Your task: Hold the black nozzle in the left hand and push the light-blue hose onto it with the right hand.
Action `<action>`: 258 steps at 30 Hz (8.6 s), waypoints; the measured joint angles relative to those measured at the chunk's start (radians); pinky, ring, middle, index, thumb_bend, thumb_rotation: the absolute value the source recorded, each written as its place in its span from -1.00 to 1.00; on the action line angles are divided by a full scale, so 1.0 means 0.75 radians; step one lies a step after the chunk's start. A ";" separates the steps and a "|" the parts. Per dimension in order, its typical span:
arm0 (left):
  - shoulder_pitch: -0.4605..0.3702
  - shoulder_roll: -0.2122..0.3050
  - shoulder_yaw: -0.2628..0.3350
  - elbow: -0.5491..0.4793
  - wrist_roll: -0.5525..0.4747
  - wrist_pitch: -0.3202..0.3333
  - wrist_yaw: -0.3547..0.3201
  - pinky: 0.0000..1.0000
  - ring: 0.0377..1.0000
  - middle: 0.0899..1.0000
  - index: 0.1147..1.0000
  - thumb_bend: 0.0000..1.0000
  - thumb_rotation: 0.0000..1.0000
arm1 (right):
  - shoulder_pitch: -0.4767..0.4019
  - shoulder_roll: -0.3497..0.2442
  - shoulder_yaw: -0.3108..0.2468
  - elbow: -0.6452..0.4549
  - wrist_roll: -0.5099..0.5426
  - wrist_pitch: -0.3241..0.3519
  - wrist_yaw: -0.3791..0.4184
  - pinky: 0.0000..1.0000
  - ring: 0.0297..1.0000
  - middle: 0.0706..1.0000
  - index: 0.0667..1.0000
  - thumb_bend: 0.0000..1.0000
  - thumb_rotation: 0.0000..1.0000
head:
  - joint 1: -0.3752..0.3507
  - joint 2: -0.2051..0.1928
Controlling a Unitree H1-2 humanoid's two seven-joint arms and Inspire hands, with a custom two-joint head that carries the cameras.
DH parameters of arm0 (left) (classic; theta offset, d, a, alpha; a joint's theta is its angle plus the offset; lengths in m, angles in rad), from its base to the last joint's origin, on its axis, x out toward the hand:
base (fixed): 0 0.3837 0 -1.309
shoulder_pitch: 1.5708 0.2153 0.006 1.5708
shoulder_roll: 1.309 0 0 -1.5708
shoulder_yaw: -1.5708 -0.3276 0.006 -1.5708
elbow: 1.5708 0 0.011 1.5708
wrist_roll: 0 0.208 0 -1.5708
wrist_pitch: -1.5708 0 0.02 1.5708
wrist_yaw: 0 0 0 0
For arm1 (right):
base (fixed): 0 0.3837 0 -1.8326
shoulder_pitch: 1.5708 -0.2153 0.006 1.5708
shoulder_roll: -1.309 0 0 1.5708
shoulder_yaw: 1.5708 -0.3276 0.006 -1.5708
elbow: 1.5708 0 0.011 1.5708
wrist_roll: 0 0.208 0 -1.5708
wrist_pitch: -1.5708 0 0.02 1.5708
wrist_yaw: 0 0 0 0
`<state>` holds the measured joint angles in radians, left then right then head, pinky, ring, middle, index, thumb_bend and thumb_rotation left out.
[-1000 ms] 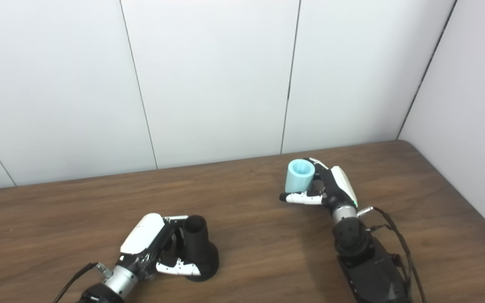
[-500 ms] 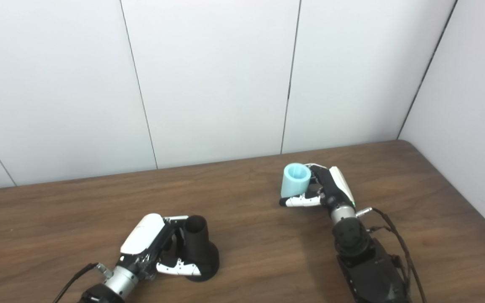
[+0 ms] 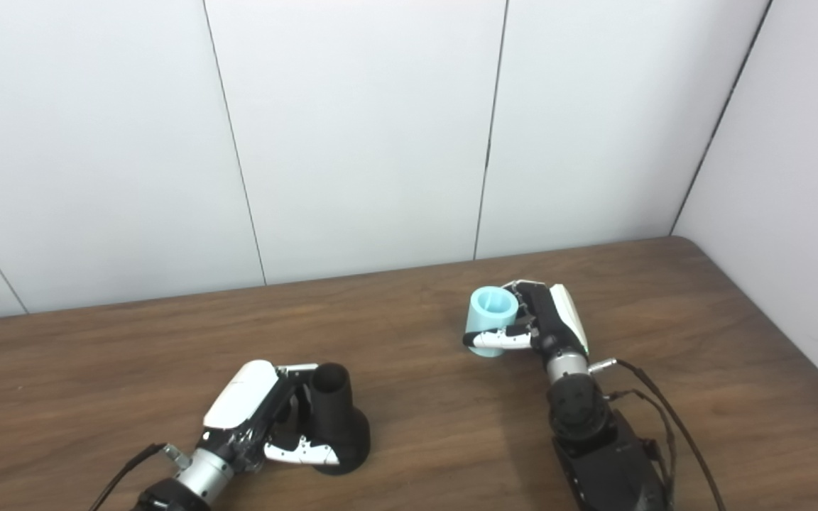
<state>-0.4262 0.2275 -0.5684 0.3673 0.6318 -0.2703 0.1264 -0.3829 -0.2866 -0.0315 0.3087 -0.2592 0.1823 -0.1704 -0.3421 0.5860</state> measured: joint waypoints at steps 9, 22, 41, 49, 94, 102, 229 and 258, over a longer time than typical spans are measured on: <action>0.002 -0.002 0.000 -0.005 0.000 0.002 -0.002 -0.59 -0.36 -0.25 -0.06 -0.01 -1.00 | 0.041 0.001 0.006 -0.069 -0.012 -0.020 0.006 -0.50 -0.40 -0.17 -0.06 0.06 -1.00 | 0.022 0.016; 0.021 -0.014 -0.002 -0.043 0.000 0.056 -0.003 -0.58 -0.35 -0.24 -0.06 -0.01 -1.00 | 0.123 0.096 0.075 -0.550 -0.050 0.017 0.105 -0.44 -0.31 -0.11 0.00 0.02 -1.00 | 0.076 0.043; 0.021 -0.030 -0.014 -0.047 0.001 0.076 -0.003 -0.61 -0.35 -0.25 -0.07 -0.01 -1.00 | 0.121 0.190 0.198 -0.913 -0.059 0.133 0.287 -0.67 -0.16 -0.15 -0.05 0.04 -1.00 | 0.133 0.055; 0.020 -0.032 -0.019 -0.047 0.001 0.077 -0.003 -0.61 -0.35 -0.25 -0.07 -0.01 -1.00 | 0.140 0.228 0.207 -0.936 -0.048 0.134 0.327 -0.58 -0.25 -0.12 -0.03 0.03 -1.00 | 0.139 0.053; 0.026 -0.031 -0.021 -0.058 0.001 0.083 -0.005 -0.65 -0.36 -0.26 -0.07 -0.01 -1.00 | 0.217 0.200 0.287 -0.867 -0.133 -0.034 0.329 -0.40 -0.26 -0.10 -0.01 0.03 -1.00 | 0.145 0.065; 0.039 -0.030 -0.022 -0.083 0.002 0.107 -0.005 -0.66 -0.35 -0.27 -0.08 -0.01 -1.00 | 0.213 0.200 0.314 -0.867 -0.187 -0.043 0.328 -0.39 -0.27 -0.10 -0.02 0.03 -1.00 | 0.147 0.070; 0.068 -0.028 -0.043 -0.132 0.002 0.135 -0.025 -0.61 -0.35 -0.25 -0.07 -0.01 -1.00 | 0.364 0.159 0.315 -0.826 0.085 0.170 0.538 0.89 0.99 1.00 1.00 1.00 -0.16 | 0.147 0.082; 0.063 -0.036 -0.051 -0.124 0.010 0.136 -0.026 -0.64 -0.36 -0.26 -0.07 -0.01 -1.00 | 0.385 0.066 0.138 -0.875 0.036 0.052 0.424 1.00 1.00 1.00 1.00 1.00 0.70 | 0.153 0.072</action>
<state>-0.3790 0.2002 -0.6067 0.2742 0.6395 -0.1686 0.1068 -0.0938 -0.2371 0.0722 -0.3477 -0.2324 0.2212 0.1477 -0.2270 0.6397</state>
